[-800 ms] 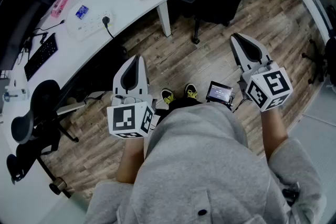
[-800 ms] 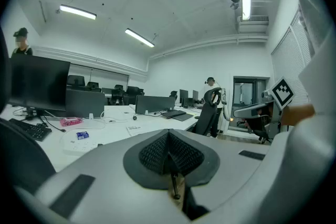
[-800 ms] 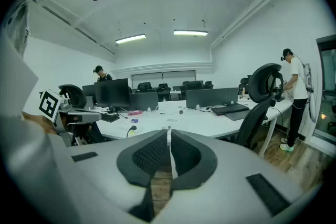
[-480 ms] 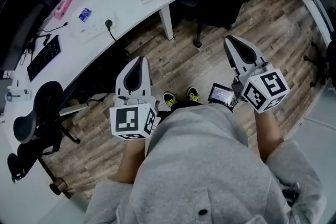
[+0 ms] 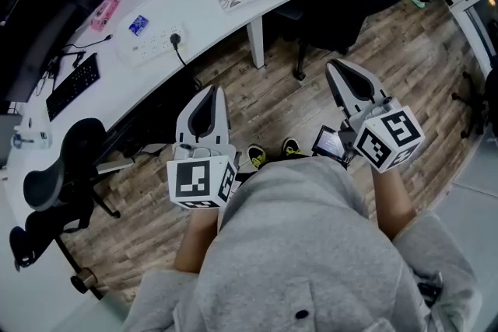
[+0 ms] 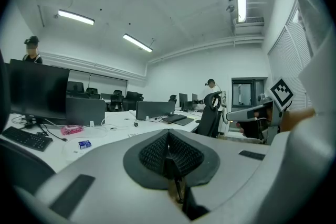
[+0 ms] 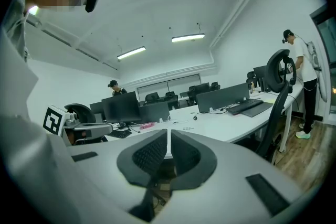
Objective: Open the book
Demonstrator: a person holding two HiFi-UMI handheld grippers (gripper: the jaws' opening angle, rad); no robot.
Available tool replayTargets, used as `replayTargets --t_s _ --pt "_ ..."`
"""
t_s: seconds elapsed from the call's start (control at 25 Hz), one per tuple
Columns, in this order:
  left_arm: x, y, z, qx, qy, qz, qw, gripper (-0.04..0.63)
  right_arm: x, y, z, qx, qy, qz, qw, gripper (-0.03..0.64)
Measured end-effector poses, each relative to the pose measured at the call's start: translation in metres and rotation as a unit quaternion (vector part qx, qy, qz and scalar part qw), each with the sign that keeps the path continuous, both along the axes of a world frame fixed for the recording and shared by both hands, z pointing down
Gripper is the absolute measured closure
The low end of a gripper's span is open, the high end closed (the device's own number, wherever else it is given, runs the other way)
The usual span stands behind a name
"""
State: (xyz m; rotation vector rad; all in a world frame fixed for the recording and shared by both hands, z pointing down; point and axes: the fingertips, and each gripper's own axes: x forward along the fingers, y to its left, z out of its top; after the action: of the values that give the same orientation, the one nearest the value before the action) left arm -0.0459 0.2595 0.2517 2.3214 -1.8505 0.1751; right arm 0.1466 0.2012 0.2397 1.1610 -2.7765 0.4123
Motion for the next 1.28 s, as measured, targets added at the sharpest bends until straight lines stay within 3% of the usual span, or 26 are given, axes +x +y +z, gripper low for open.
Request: replayTargets --t_s 0.76,1.28 --pt "-0.049 0.015 -0.010 0.021 0.016 0.015 0.9995 0.584 -0.055 0.019 -0.009 0.018 0.025 0.008 0.999 0.574" --pt "-0.060 0.013 -0.010 0.027 0.017 0.029 0.9991 0.584 -0.072 0.016 -0.009 0.032 0.035 0.011 0.999 0.574"
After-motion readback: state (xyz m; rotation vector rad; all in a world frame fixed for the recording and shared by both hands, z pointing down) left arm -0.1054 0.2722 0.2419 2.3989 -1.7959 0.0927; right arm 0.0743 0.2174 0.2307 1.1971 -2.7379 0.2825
